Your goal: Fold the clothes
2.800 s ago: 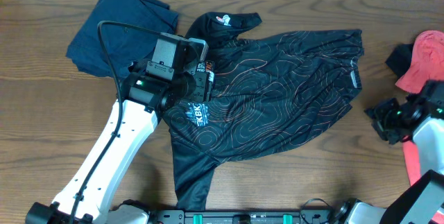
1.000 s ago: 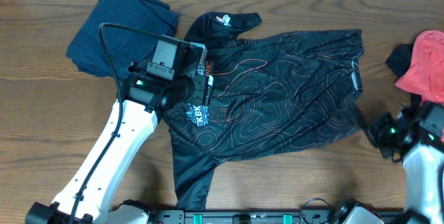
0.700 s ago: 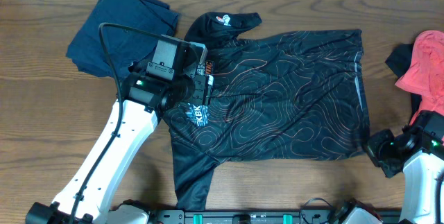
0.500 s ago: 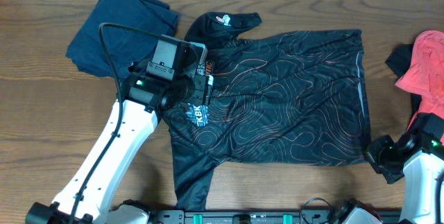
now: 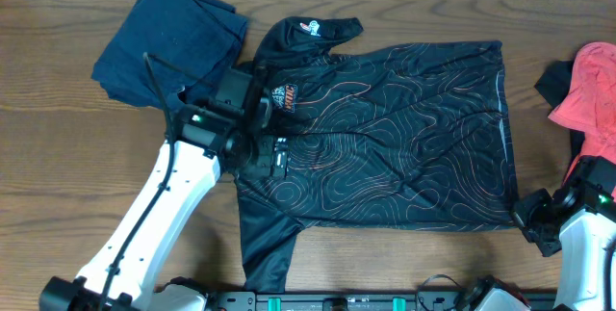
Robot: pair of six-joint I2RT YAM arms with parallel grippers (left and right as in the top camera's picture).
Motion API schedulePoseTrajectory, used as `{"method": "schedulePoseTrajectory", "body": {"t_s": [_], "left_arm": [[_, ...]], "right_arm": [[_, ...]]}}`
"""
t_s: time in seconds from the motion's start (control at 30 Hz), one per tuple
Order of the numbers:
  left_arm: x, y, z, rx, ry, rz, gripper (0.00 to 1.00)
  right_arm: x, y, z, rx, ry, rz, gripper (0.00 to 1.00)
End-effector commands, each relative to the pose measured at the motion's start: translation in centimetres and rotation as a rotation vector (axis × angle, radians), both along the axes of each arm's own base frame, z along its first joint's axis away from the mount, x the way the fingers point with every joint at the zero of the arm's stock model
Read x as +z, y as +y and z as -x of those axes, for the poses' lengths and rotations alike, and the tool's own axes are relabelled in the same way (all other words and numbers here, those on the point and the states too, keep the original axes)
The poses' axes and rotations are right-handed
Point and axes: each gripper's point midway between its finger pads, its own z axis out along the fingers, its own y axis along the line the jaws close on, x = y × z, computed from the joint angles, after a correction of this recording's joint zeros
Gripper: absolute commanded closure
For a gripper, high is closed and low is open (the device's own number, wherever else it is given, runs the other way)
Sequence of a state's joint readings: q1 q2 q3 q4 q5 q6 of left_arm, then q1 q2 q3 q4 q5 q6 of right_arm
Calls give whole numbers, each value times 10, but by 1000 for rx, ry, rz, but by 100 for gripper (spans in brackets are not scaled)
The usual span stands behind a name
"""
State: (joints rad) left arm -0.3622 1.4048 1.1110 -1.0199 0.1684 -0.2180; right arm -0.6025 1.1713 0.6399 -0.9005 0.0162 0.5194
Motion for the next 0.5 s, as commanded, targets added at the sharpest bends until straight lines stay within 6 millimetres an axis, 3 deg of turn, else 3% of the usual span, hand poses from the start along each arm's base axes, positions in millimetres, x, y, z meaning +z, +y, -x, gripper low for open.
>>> {"method": "schedulePoseTrajectory", "body": {"t_s": [0.0,0.2,0.37,0.47], "left_arm": [[-35,25,22,177,107,-78,2],[-91,53,46,385,176,-107,2],[-118,40,50,394,166,3,1],[-127,41,62,426,198,5,20]], "right_arm": [[0,-4,3,-29,10,15,99],[0,-5,2,-29,6,16,99],[1,-4,0,-28,-2,13,99],[1,-4,0,-27,-3,10,99]]}}
